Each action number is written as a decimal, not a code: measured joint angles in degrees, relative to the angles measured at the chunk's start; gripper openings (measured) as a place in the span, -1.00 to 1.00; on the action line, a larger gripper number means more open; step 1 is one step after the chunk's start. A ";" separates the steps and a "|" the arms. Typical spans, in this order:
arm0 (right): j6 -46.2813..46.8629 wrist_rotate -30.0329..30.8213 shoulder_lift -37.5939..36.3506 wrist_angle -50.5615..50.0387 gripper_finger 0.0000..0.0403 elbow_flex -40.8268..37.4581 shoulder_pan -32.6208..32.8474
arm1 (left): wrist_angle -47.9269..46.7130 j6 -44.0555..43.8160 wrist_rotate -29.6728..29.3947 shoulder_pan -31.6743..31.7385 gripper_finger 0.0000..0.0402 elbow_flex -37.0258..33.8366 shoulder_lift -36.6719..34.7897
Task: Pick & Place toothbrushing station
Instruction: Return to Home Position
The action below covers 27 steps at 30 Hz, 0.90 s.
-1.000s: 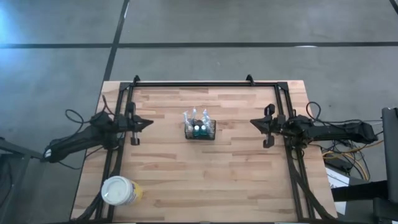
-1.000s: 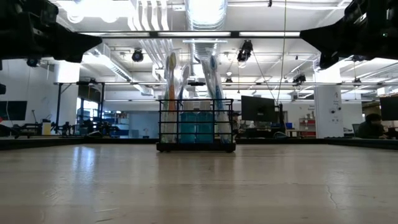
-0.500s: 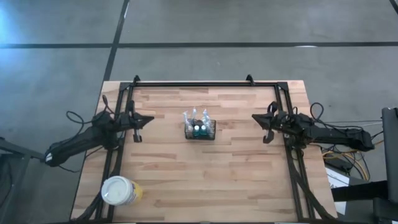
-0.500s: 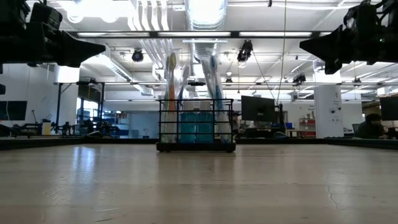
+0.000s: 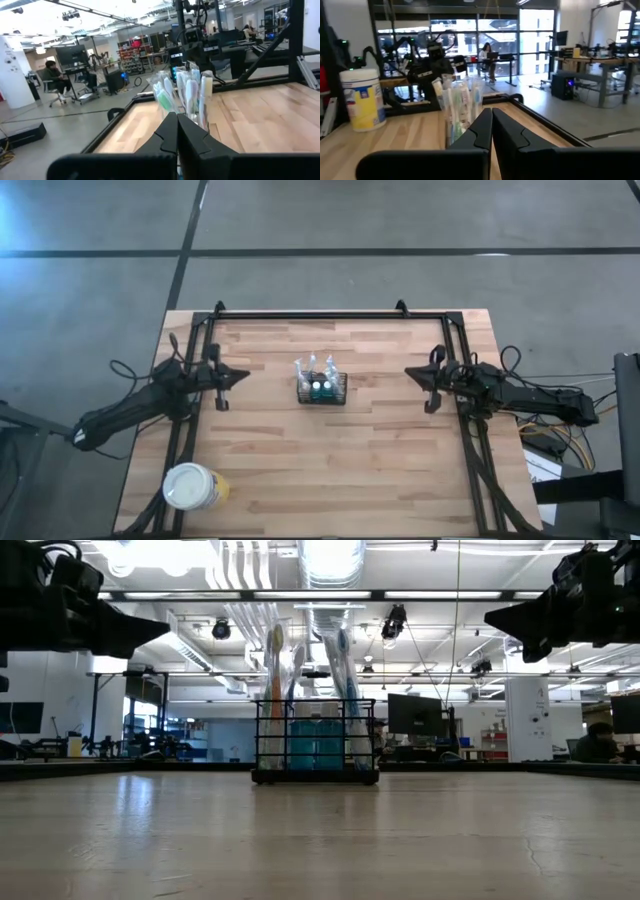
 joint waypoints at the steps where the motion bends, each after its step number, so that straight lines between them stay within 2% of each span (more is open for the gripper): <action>1: 0.01 0.59 -0.02 -0.02 -0.96 0.00 0.00 | 0.02 -0.17 0.21 0.00 -1.00 -0.18 0.00; 18: -1.58 1.68 0.01 0.14 -0.96 0.00 0.07 | 0.44 -2.76 1.83 0.00 -0.98 -1.21 0.00; 27: -1.59 1.68 0.13 -0.04 -0.96 -0.02 0.07 | 0.15 -3.74 -6.14 0.00 -0.98 -1.24 0.00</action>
